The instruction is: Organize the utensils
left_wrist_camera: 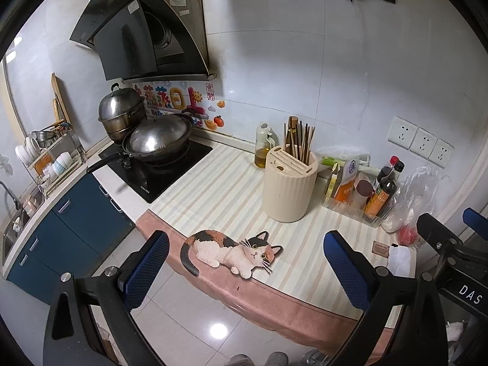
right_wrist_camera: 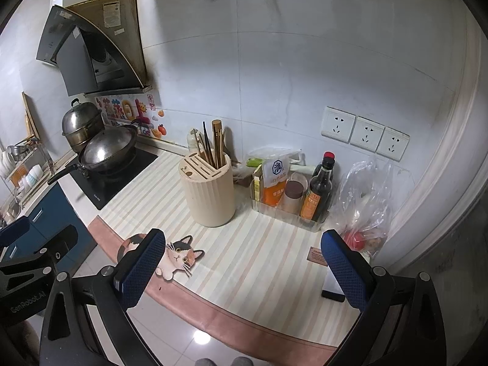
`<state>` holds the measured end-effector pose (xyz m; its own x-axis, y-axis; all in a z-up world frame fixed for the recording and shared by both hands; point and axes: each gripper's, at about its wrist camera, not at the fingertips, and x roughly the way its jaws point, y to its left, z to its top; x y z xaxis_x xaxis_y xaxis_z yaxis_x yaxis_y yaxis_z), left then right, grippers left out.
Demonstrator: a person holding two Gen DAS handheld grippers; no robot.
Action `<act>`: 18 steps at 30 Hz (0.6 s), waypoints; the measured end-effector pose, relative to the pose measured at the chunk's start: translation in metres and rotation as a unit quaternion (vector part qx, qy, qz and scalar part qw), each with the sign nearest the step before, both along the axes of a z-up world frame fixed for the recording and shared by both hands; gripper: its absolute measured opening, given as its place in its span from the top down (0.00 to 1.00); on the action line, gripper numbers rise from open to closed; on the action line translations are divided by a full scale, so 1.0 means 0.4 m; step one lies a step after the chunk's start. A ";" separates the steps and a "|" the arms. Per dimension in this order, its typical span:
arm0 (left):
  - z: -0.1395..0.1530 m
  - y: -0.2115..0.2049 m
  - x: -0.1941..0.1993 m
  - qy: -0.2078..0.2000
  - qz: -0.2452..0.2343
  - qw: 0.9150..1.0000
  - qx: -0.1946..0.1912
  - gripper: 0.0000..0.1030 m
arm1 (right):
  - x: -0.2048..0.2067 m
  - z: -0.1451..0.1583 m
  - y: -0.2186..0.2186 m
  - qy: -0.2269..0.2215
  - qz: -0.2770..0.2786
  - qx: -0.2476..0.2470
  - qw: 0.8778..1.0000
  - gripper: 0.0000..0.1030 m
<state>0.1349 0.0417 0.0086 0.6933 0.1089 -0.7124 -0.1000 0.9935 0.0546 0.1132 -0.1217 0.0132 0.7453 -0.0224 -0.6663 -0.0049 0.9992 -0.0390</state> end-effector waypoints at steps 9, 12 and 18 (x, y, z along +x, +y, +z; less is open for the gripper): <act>0.001 -0.003 0.003 -0.002 0.001 1.000 0.001 0.00 | 0.002 0.003 0.000 0.000 -0.001 0.001 1.000 0.00; -0.002 0.003 0.005 -0.002 -0.001 1.000 -0.002 0.00 | 0.003 0.002 -0.002 0.000 -0.001 0.002 1.000 0.00; 0.001 0.005 0.016 0.001 -0.004 1.000 -0.001 0.00 | 0.001 -0.002 -0.009 0.000 -0.004 0.001 1.000 0.00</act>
<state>0.1414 0.0436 0.0089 0.6934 0.1011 -0.7135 -0.0912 0.9945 0.0522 0.1137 -0.1254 0.0123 0.7448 -0.0263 -0.6667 0.0021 0.9993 -0.0371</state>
